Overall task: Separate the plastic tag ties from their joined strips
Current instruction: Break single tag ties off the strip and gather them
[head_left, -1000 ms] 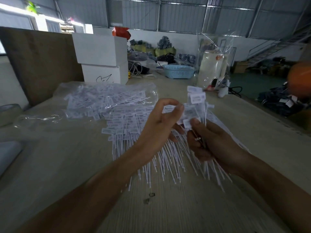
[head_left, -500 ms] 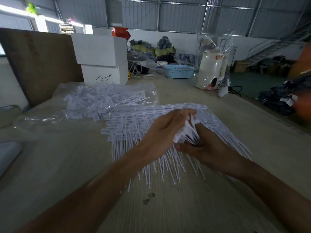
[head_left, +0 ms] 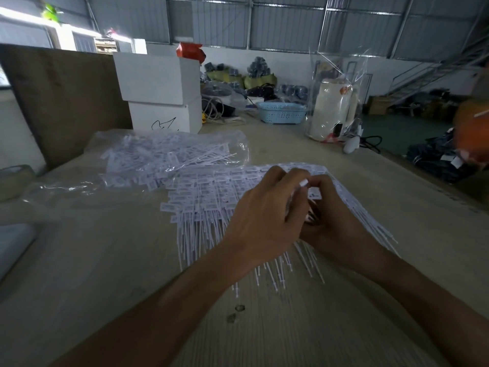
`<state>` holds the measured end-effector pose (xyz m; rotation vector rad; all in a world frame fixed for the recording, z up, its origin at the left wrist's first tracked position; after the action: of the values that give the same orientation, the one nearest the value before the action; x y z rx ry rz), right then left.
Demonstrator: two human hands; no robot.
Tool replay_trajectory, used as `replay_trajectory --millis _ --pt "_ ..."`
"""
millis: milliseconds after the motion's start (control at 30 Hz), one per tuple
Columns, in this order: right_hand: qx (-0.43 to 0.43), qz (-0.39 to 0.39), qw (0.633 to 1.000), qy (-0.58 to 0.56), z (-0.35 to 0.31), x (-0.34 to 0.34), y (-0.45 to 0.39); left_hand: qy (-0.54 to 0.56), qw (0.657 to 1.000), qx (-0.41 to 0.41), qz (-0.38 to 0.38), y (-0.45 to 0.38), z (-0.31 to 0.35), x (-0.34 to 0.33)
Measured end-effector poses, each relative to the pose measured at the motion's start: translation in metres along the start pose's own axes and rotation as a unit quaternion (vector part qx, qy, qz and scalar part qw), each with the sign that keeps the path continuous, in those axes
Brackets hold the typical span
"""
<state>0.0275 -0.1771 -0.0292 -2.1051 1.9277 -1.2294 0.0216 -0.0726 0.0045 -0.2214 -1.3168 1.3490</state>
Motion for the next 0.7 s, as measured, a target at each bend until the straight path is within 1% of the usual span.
replay_trajectory --millis 100,167,233,300,367,467,533,567,633,700 --pt "-0.009 -0.034 0.999 0.002 -0.004 -0.004 0.0 0.066 0.996 0.059 0.014 -0.002 -0.017 0.007" --pt "-0.016 -0.057 0.998 0.0 -0.003 -0.007 0.001 0.073 0.994 0.083 0.016 -0.001 -0.024 0.008" --pt "-0.008 -0.08 0.997 -0.019 -0.006 -0.012 0.002 0.051 0.996 0.063 0.038 0.001 -0.017 0.01" --pt "-0.021 -0.091 0.995 -0.046 -0.005 -0.015 0.002 0.047 0.997 0.018 0.057 0.004 -0.002 0.011" --pt "-0.023 -0.088 0.994 -0.057 -0.003 -0.012 0.003 0.029 0.998 -0.022 0.044 0.008 0.011 0.005" --pt "-0.013 -0.09 0.994 -0.056 0.0 -0.013 0.006 -0.015 0.998 -0.05 0.03 0.012 0.019 -0.005" --pt "-0.012 -0.085 0.994 -0.069 0.001 -0.014 0.006 -0.023 0.997 -0.046 0.051 0.012 0.02 -0.002" --pt "-0.018 -0.077 0.994 -0.072 0.002 -0.013 0.005 -0.009 0.997 -0.037 0.064 0.011 0.018 0.002" --pt "-0.008 -0.063 0.995 -0.082 -0.002 -0.011 0.004 0.041 0.996 -0.02 0.08 0.006 0.01 0.008" --pt "-0.025 -0.062 0.989 -0.129 -0.002 -0.011 0.003 0.088 0.993 -0.01 0.073 0.001 0.001 0.011"
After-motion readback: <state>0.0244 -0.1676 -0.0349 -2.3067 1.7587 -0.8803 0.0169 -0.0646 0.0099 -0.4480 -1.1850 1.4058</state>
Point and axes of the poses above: each hand's wrist, its own y-axis away from the middle knuckle, its own x-axis out of the back of the hand, z = x × y, the point moved 9 cm from there along -y, towards the middle knuckle, and after that the axes turned 6 degrees about -y, right-handed, at the moved point
